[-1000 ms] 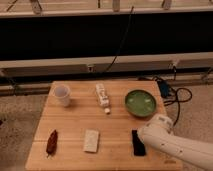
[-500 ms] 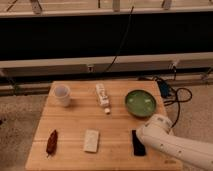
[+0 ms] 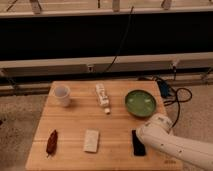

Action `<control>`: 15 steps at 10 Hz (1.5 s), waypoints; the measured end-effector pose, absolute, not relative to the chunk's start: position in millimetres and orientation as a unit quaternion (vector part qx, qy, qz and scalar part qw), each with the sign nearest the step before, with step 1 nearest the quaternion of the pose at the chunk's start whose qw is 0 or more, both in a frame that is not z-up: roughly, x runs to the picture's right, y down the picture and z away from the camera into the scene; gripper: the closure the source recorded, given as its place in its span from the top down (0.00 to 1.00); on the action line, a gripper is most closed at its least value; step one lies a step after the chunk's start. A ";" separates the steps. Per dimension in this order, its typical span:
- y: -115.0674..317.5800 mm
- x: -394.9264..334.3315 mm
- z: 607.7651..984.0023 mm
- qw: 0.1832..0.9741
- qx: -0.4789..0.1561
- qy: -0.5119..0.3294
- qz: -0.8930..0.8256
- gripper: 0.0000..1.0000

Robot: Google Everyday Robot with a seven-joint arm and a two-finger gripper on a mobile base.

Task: Push the eraser across the table

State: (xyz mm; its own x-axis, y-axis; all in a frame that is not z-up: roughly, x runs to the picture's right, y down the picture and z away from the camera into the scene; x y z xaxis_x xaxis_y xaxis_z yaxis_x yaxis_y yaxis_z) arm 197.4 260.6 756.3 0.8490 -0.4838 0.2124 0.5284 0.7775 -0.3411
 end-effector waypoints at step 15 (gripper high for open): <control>302.0 227.6 764.6 0.933 -0.284 -0.075 -0.208 0.00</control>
State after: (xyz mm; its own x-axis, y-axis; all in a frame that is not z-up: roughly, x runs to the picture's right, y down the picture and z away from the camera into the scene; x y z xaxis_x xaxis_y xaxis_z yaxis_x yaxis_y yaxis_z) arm 227.6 302.0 764.6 0.9020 -0.3459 0.2584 0.4312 0.7522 -0.4982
